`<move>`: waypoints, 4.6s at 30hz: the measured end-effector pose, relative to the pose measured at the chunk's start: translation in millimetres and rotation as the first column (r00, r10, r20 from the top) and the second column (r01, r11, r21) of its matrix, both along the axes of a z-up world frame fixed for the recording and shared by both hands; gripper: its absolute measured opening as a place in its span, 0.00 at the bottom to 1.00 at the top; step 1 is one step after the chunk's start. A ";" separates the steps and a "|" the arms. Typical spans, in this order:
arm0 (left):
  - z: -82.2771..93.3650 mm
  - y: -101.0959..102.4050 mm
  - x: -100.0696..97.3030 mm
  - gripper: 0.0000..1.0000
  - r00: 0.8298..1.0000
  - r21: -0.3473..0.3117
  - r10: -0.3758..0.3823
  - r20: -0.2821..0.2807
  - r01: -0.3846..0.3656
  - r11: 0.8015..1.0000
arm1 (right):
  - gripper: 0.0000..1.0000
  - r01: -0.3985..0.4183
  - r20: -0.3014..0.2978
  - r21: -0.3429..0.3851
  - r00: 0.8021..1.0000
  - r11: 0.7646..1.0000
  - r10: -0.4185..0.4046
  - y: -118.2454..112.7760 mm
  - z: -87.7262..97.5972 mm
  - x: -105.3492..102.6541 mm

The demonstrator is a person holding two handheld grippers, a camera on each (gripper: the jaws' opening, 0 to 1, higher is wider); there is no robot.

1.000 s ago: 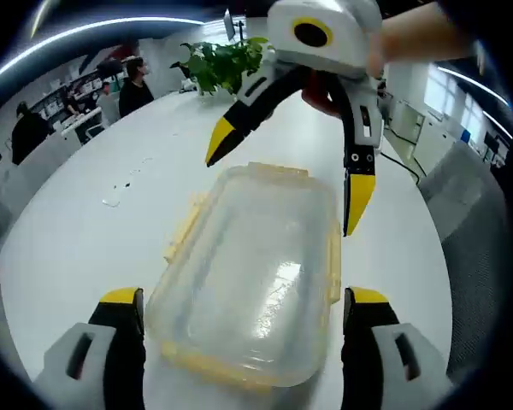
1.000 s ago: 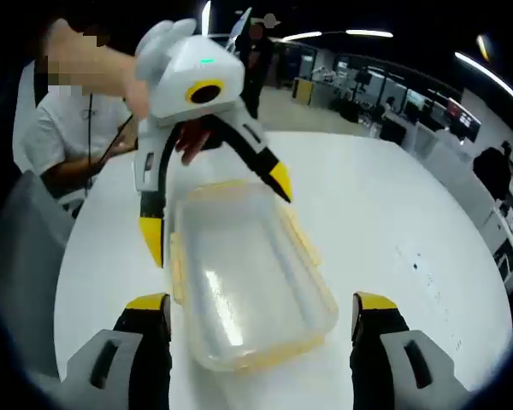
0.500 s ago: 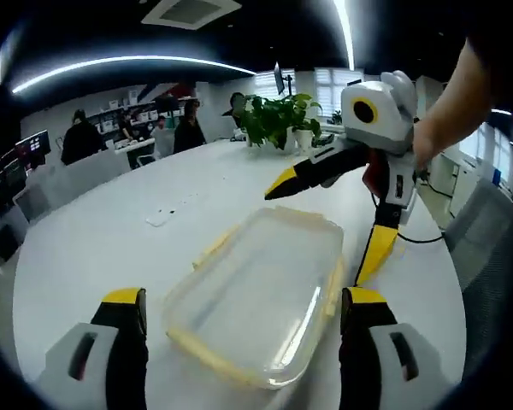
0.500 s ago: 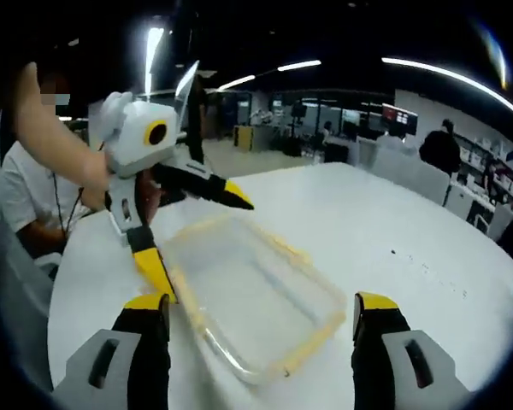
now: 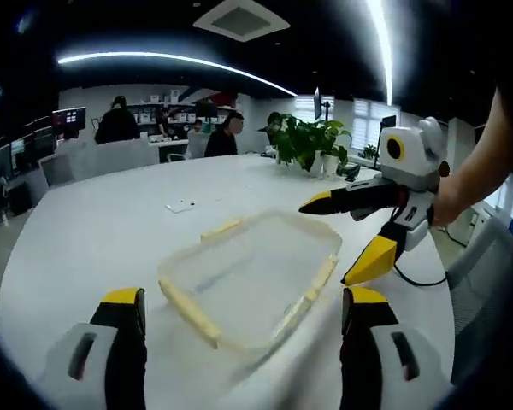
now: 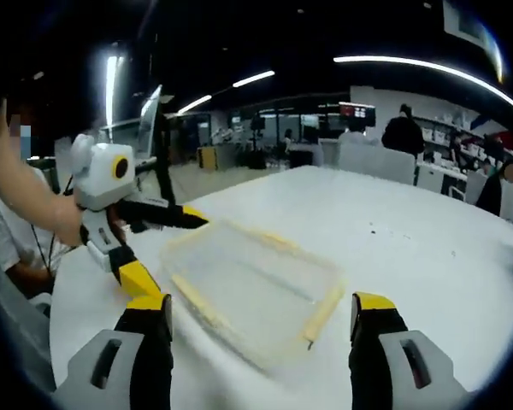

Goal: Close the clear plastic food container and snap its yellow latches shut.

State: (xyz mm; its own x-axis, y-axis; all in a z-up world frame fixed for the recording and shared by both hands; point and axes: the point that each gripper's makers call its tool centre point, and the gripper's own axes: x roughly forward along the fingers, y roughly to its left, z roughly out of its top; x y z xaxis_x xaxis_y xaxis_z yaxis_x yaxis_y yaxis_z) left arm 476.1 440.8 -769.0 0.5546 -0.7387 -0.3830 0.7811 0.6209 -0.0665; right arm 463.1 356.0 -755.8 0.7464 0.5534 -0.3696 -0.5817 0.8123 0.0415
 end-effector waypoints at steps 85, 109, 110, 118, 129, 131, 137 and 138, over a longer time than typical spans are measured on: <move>28.7 54.0 -120.7 0.88 0.989 -0.087 0.146 -0.024 -0.147 0.985 | 0.84 0.157 -0.011 0.106 0.988 0.982 -0.156 -52.5 36.4 -132.2; 39.1 63.5 -163.3 0.85 0.986 -0.115 0.159 -0.039 -0.163 0.980 | 0.82 0.207 0.004 0.122 0.978 0.971 -0.209 -87.3 57.0 -174.1; 39.0 63.9 -164.2 0.85 0.986 -0.117 0.161 -0.043 -0.165 0.979 | 0.82 0.210 0.001 0.118 0.977 0.971 -0.211 -89.1 56.5 -175.0; 47.1 62.8 -171.2 0.84 0.987 -0.126 0.158 -0.041 -0.162 0.979 | 0.82 0.185 0.030 0.093 0.982 0.978 -0.188 -99.3 70.9 -183.4; 57.5 62.7 -190.2 0.84 0.986 -0.142 0.163 -0.032 -0.166 0.976 | 0.84 0.153 0.029 0.137 0.987 0.979 -0.158 -98.1 67.8 -201.0; 54.0 61.9 -195.6 0.84 0.985 -0.139 0.170 -0.039 -0.173 0.975 | 0.84 0.133 0.030 0.132 0.990 0.982 -0.139 -94.7 65.2 -204.4; 44.5 59.2 -204.5 0.77 0.983 -0.093 0.179 -0.030 -0.181 0.979 | 0.83 0.113 0.026 0.116 0.993 0.987 -0.116 -92.1 51.6 -212.9; 45.8 61.6 -202.8 0.77 0.982 -0.094 0.189 -0.022 -0.190 0.977 | 0.82 0.120 0.026 0.114 0.992 0.986 -0.124 -92.9 50.2 -215.1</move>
